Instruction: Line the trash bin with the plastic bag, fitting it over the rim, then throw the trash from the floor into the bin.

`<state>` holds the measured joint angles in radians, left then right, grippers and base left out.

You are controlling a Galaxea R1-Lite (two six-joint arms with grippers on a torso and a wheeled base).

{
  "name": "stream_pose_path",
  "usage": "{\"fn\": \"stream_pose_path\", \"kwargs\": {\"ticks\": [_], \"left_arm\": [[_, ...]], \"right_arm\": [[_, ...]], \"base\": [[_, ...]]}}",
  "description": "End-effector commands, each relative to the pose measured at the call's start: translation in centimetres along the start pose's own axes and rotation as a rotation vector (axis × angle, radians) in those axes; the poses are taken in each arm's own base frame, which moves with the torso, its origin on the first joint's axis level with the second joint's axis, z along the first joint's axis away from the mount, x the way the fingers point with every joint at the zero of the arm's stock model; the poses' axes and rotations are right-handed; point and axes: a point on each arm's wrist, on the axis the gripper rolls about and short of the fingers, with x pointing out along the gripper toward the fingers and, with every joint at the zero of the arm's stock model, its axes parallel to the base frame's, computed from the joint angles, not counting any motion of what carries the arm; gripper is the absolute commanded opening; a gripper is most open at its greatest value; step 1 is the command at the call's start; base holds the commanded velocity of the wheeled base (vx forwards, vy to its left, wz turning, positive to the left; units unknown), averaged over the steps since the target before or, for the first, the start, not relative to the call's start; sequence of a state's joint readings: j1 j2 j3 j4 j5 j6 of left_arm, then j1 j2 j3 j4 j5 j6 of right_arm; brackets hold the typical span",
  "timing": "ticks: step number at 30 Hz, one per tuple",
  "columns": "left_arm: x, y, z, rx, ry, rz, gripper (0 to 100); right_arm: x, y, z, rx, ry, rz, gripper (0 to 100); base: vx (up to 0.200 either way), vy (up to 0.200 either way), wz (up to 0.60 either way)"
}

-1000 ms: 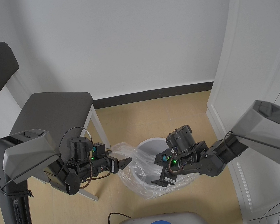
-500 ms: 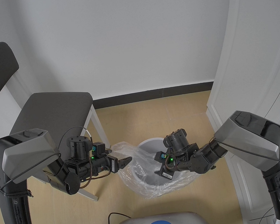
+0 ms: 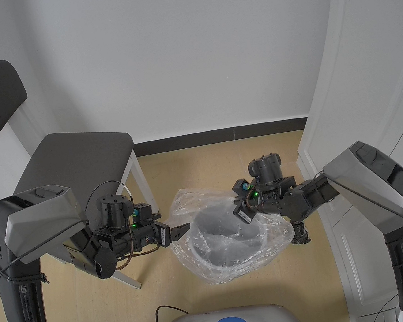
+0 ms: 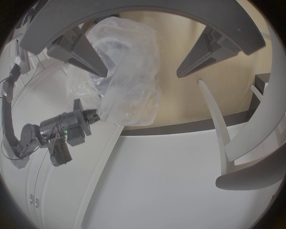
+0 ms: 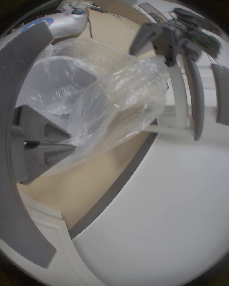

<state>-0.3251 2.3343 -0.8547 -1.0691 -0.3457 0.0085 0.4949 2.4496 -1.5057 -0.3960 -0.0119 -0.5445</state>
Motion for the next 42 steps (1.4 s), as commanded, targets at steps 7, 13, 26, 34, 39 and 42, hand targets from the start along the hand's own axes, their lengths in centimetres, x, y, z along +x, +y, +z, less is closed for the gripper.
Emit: {"fn": "stream_pose_path", "kwargs": {"ticks": [7, 13, 26, 34, 39, 42], "left_arm": [[0.3, 0.1, -0.1, -0.004, -0.002, 0.002, 100], [0.7, 0.2, -0.2, -0.004, -0.003, 0.004, 100], [2.0, 0.7, -0.8, 0.001, -0.024, 0.007, 100], [1.8, 0.3, -0.5, 0.009, -0.04, 0.047, 100], [0.9, 0.1, 0.0, 0.015, -0.042, 0.064, 100], [0.0, -0.1, 1.1, 0.021, -0.068, 0.064, 100]], "right_arm": [[3.2, -3.8, -0.8, 0.102, -0.049, -0.107, 0], [5.4, -4.3, -1.6, 0.137, -0.068, -0.132, 100], [1.9, -4.3, 0.5, 0.258, -0.077, -0.094, 100], [-5.6, -2.8, 3.4, 0.325, -0.095, -0.042, 100], [-8.2, -2.4, 4.3, 0.44, -0.148, -0.05, 100], [-11.6, -2.3, 4.2, 0.521, -0.178, -0.056, 100]], "base": [[0.0, 0.0, 0.0], [0.0, 0.0, 0.0], [0.0, 0.0, 0.0], [0.0, 0.0, 0.0], [0.0, 0.0, 0.0], [0.0, 0.0, 0.0]]}}
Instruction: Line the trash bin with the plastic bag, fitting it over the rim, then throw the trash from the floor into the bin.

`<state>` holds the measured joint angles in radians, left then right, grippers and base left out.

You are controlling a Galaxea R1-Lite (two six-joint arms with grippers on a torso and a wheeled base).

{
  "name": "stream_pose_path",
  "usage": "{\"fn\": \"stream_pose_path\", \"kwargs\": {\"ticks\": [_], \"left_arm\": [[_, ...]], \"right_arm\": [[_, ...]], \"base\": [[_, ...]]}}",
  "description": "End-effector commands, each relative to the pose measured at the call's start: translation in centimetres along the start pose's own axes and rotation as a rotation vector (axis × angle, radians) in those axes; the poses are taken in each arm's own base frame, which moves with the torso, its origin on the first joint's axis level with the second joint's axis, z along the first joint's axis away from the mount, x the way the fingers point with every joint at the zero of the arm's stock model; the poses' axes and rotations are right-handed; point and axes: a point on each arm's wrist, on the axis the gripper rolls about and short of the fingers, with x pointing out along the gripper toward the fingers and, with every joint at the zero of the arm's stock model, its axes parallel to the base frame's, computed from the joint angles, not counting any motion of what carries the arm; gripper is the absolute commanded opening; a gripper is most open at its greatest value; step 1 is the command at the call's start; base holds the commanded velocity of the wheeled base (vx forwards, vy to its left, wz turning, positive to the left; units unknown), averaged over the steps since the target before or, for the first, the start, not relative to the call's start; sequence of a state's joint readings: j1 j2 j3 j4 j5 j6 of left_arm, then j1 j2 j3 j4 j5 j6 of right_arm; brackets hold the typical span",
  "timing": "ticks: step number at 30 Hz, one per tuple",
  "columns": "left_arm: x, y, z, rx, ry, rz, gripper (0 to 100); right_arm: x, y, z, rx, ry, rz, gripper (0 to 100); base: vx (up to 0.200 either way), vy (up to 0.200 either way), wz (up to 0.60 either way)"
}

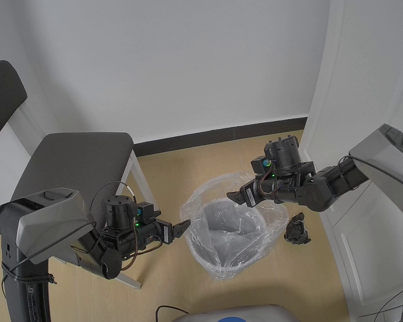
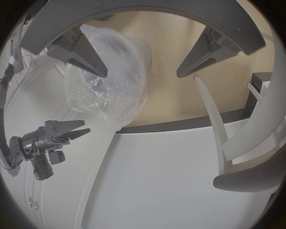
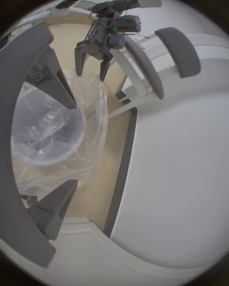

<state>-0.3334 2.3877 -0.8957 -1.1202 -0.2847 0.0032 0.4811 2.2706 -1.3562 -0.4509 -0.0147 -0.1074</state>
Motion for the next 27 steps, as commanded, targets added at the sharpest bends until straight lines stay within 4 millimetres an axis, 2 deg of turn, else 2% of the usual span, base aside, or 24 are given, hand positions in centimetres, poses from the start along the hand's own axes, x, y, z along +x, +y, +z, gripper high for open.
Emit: {"fn": "stream_pose_path", "kwargs": {"ticks": [1, 5, 13, 19, 23, 24, 27], "left_arm": [[-1.4, -0.3, 1.8, 0.013, -0.039, 0.012, 100], [-2.0, -0.5, 2.7, 0.016, -0.068, 0.011, 100], [-3.3, -0.8, 4.5, 0.034, -0.135, 0.015, 100], [-3.7, -1.0, 5.3, 0.029, -0.127, 0.012, 100], [-3.5, -1.2, 5.8, 0.0, -0.098, 0.007, 100], [-3.9, -1.3, 6.7, -0.026, -0.094, 0.004, 100], [-4.2, -1.5, 7.6, -0.071, -0.081, 0.001, 100]], "right_arm": [[-6.9, 0.6, 2.5, 0.084, -0.098, 0.004, 100], [-9.7, 0.1, 2.2, 0.095, -0.093, -0.03, 100], [-13.0, 0.2, 1.4, 0.179, -0.08, -0.128, 100], [-12.9, 0.2, -0.4, 0.237, -0.025, -0.16, 100], [-12.5, 0.0, -0.5, 0.242, -0.039, -0.159, 100], [-12.4, 0.1, -0.4, 0.245, -0.059, -0.155, 100], [-12.3, 0.2, -0.3, 0.244, -0.08, -0.148, 100]], "base": [[0.0, 0.0, 0.0], [0.0, 0.0, 0.0], [0.0, 0.0, 0.0], [0.0, 0.0, 0.0], [0.0, 0.0, 0.0], [0.0, 0.0, 0.0], [0.0, 0.0, 0.0]]}}
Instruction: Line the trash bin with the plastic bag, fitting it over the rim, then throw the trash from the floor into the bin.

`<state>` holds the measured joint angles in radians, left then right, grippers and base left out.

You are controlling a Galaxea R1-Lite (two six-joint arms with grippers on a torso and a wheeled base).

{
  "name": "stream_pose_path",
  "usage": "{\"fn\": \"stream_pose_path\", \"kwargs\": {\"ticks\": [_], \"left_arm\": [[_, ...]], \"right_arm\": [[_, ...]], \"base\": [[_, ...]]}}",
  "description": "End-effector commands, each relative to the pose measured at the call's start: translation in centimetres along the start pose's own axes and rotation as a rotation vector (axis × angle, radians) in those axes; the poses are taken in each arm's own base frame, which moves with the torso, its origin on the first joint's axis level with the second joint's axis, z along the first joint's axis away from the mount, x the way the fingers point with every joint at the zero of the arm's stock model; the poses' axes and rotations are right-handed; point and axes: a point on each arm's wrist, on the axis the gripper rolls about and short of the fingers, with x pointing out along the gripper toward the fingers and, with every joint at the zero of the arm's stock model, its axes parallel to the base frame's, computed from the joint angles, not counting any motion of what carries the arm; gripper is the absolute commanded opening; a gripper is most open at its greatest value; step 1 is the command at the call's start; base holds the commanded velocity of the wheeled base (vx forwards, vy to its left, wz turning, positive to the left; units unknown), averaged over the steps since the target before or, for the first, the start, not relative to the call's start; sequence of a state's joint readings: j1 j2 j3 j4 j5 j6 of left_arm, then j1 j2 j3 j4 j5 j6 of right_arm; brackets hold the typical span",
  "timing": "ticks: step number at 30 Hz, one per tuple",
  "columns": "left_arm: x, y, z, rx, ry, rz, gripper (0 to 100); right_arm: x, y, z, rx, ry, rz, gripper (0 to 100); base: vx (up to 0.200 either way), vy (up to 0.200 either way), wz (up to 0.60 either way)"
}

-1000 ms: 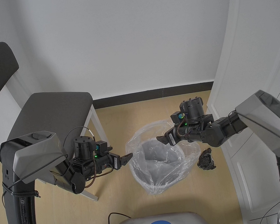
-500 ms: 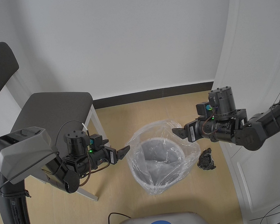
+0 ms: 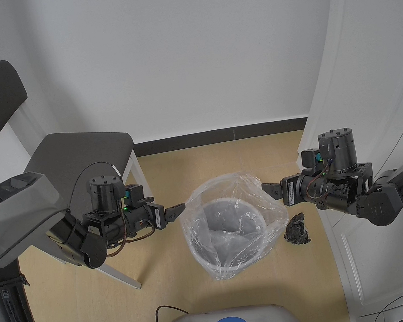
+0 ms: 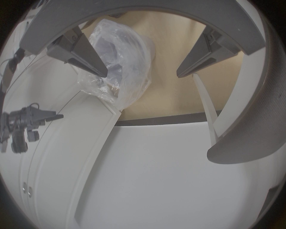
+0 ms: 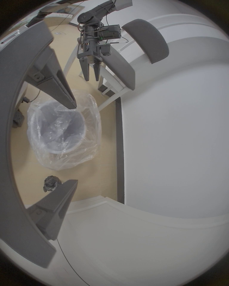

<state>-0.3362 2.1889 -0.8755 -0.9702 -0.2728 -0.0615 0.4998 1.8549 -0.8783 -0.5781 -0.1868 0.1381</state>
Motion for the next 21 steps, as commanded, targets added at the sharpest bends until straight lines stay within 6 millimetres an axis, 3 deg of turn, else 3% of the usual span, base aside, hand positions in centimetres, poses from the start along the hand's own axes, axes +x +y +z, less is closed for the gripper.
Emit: {"fn": "stream_pose_path", "kwargs": {"ticks": [1, 9, 15, 17, 21], "left_arm": [[-0.8, -0.7, 3.1, -0.052, -0.041, -0.011, 100], [0.0, -1.0, 2.3, -0.067, -0.001, -0.016, 100], [1.4, -1.6, 1.0, -0.065, 0.035, -0.004, 100], [3.0, -1.4, -0.2, -0.067, 0.054, 0.026, 100], [5.5, -1.6, -2.2, -0.062, 0.075, 0.089, 100]], "right_arm": [[0.5, 0.3, -0.3, 0.001, -0.018, 0.013, 100], [1.8, 0.7, -2.2, -0.018, 0.006, 0.021, 100], [5.4, 0.1, -5.4, 0.001, 0.023, 0.027, 100], [7.3, 0.0, -7.8, 0.004, 0.041, 0.032, 100], [9.8, -1.2, -9.4, 0.008, 0.037, 0.0, 100]], "base": [[0.0, 0.0, 0.0], [0.0, 0.0, 0.0], [0.0, 0.0, 0.0], [0.0, 0.0, 0.0], [0.0, 0.0, 0.0]]}}
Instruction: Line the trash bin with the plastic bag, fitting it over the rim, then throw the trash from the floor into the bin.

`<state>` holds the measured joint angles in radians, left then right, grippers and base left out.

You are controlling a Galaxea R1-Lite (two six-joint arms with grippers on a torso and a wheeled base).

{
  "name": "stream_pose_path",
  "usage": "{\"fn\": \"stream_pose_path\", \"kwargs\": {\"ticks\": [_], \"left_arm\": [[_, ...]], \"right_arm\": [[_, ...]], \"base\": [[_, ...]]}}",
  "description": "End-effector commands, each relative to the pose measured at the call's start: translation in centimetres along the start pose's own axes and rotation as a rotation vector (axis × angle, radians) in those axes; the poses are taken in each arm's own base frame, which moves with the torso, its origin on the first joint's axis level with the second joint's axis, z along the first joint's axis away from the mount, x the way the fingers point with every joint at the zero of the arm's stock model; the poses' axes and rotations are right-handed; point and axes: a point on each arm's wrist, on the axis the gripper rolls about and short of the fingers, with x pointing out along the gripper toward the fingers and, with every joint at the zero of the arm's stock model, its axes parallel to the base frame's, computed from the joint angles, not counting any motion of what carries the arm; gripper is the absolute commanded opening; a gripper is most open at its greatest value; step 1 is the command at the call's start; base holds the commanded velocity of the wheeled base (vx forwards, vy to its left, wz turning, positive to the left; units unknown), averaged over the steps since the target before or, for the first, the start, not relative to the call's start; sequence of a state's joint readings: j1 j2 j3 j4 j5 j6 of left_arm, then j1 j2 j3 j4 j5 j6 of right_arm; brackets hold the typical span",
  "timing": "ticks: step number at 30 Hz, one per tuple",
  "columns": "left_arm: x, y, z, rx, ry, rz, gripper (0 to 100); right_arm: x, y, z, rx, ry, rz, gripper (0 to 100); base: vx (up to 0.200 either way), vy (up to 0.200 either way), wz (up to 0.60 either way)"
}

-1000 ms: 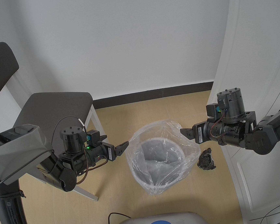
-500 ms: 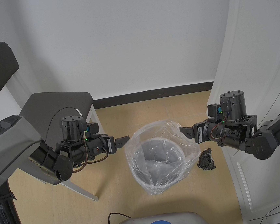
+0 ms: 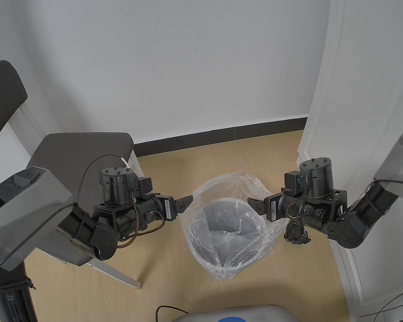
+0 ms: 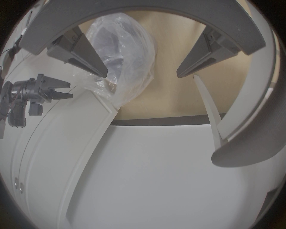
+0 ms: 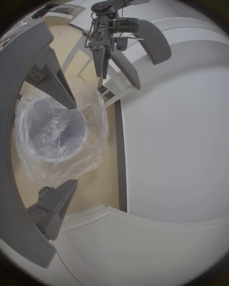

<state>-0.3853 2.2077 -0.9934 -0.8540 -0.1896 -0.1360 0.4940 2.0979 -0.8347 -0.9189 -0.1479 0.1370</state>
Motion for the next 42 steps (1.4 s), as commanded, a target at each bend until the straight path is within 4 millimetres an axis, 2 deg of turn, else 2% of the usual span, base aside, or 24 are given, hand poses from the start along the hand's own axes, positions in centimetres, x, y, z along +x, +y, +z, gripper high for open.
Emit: {"fn": "stream_pose_path", "kwargs": {"ticks": [1, 2, 3, 8, 12, 17, 21, 27, 36, 42], "left_arm": [[3.8, -0.1, -3.5, 0.001, 0.059, 0.057, 100], [3.8, -0.1, -3.5, 0.001, 0.059, 0.057, 100], [4.4, -0.4, -4.5, 0.009, 0.077, 0.085, 100], [4.8, -0.6, -4.9, 0.01, 0.086, 0.081, 100], [6.2, -0.2, -5.3, 0.004, 0.084, 0.102, 100], [8.9, 0.9, -5.3, -0.005, 0.041, 0.264, 100], [10.5, 1.6, -5.2, -0.063, -0.01, 0.309, 100], [11.5, 2.6, -5.3, -0.095, -0.04, 0.32, 100], [13.1, 3.6, -6.1, -0.106, -0.069, 0.365, 100], [13.6, 4.0, -6.7, -0.108, -0.069, 0.373, 100]], "right_arm": [[4.1, -1.8, -4.9, 0.0, 0.086, -0.044, 100], [4.1, -1.8, -4.9, 0.0, 0.086, -0.044, 100], [4.9, -3.2, -5.2, 0.009, 0.094, -0.077, 100], [5.8, -5.6, -5.4, 0.028, 0.092, -0.132, 100], [7.1, -7.0, -6.2, 0.023, 0.096, -0.162, 100], [8.7, -7.3, -6.4, 0.056, 0.065, -0.172, 100], [9.3, -7.3, -6.0, 0.1, 0.03, -0.171, 100], [10.8, -7.3, -6.2, 0.161, -0.046, -0.164, 100], [13.5, -8.1, -9.2, 0.179, -0.062, -0.176, 100], [14.2, -8.8, -9.6, 0.2, -0.061, -0.192, 100]], "base": [[0.0, 0.0, 0.0], [0.0, 0.0, 0.0], [0.0, 0.0, 0.0], [0.0, 0.0, 0.0], [0.0, 0.0, 0.0], [0.0, 0.0, 0.0], [0.0, 0.0, 0.0], [0.0, 0.0, 0.0], [0.0, 0.0, 0.0], [0.0, 0.0, 0.0]]}}
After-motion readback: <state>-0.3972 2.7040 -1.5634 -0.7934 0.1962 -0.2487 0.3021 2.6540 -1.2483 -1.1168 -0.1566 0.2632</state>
